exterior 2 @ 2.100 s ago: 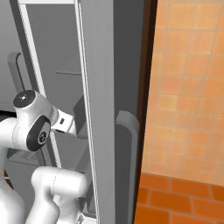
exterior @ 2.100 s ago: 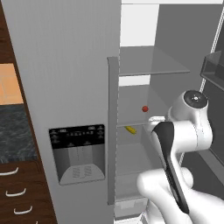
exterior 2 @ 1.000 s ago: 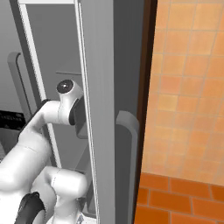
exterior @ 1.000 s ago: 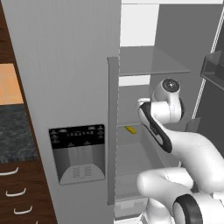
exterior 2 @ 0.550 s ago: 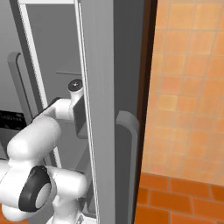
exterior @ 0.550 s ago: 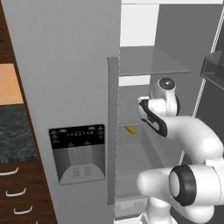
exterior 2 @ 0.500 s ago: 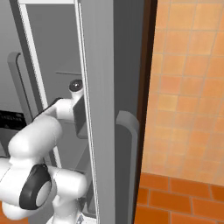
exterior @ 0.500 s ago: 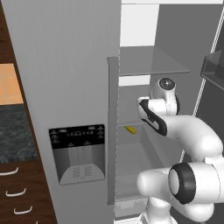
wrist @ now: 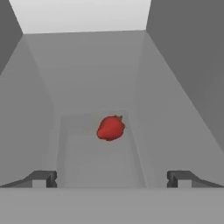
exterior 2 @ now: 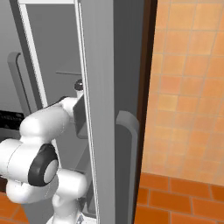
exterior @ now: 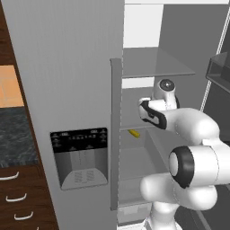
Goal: Take the strawberry from the fridge and place it on top of the pancake, located on the dining counter.
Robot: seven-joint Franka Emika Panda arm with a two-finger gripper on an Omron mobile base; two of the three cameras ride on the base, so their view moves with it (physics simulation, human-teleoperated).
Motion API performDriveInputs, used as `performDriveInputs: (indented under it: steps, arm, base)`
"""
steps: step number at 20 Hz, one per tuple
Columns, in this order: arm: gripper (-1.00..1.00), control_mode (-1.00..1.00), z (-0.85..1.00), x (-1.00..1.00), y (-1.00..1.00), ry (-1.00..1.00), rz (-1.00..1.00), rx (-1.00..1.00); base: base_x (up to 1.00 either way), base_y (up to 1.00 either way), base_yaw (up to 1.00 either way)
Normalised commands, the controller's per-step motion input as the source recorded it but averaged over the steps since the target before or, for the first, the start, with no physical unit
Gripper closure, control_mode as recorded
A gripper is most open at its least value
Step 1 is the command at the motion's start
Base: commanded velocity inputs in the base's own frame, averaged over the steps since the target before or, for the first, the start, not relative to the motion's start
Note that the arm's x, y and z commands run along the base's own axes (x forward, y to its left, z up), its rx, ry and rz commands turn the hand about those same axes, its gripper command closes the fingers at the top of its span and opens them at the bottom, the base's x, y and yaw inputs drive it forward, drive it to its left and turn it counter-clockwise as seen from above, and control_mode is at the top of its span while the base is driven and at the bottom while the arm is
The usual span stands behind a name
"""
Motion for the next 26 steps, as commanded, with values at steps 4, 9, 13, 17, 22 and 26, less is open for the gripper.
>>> performDriveInputs:
  steps: [4, 9, 13, 17, 22, 26]
  arm:
    - [-1.00, -1.00, -0.24, 0.47, 0.00, 0.01, 0.00, 0.00]
    - [-1.00, -1.00, -0.30, 0.51, -0.07, 0.03, 0.00, 0.00]
    - [-1.00, -1.00, -0.28, 0.46, -0.12, 0.05, 0.00, 0.00]
    - [-1.00, -1.00, -0.27, 0.14, -0.05, 0.09, 0.00, 0.00]
    - [-1.00, -1.00, -0.22, 0.03, -0.02, 0.14, 0.00, 0.00]
    - [-1.00, -1.00, -0.15, 0.14, -0.01, 0.09, 0.00, 0.00]
  base:
    - [0.00, 0.00, 0.00]
    - [0.00, 0.00, 0.00]
    - [0.00, 0.00, 0.00]
    - [0.00, 0.00, 0.00]
    - [0.00, 0.00, 0.00]
    - [0.00, 0.00, 0.00]
